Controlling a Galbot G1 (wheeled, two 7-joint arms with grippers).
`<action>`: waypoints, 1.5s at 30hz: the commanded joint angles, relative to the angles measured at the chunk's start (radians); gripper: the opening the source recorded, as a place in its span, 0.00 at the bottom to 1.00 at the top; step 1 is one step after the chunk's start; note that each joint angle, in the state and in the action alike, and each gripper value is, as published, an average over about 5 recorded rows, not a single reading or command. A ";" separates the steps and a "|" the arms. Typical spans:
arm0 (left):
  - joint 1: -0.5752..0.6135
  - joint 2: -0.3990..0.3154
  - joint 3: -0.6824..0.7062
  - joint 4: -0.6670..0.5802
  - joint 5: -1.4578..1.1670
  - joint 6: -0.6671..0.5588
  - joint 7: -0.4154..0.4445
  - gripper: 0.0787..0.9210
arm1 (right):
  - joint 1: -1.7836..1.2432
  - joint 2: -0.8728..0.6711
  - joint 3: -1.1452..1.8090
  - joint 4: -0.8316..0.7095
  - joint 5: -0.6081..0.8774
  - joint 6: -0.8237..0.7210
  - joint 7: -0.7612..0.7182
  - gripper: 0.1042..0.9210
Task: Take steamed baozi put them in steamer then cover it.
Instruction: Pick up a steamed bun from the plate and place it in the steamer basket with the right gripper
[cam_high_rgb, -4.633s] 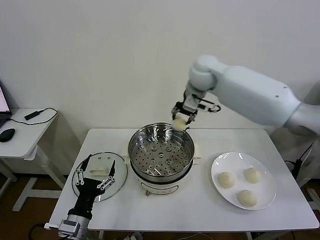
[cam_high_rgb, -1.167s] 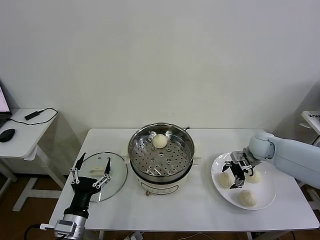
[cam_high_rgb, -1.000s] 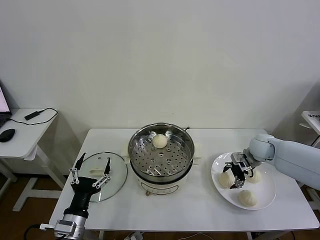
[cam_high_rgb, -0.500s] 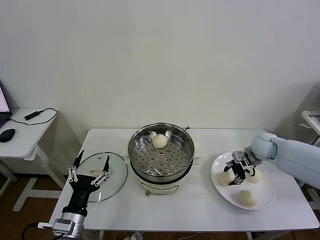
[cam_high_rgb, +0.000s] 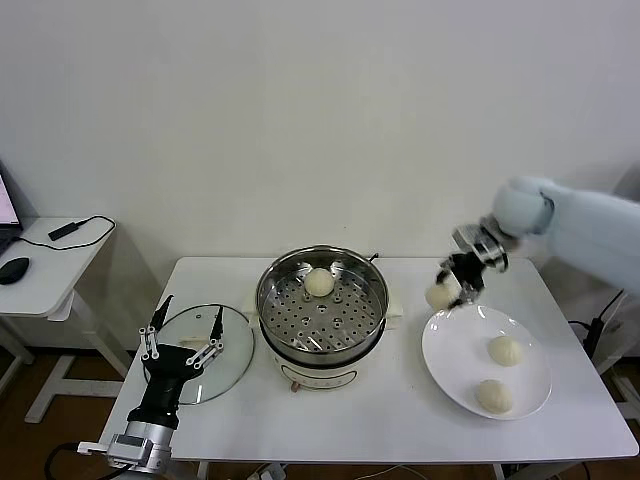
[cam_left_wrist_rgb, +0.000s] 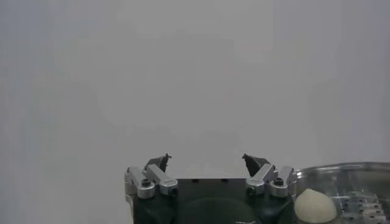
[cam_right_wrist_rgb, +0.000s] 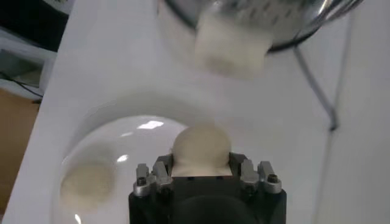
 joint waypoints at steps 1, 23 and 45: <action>0.002 0.000 0.001 -0.011 0.002 0.001 -0.002 0.88 | 0.257 0.303 -0.069 0.034 0.174 -0.065 -0.085 0.66; -0.018 0.009 0.014 0.002 0.005 -0.007 -0.004 0.88 | -0.008 0.630 -0.136 -0.072 0.253 -0.247 0.265 0.65; -0.011 0.011 -0.001 0.014 -0.005 -0.021 -0.004 0.88 | -0.077 0.674 -0.146 -0.122 0.287 -0.293 0.358 0.65</action>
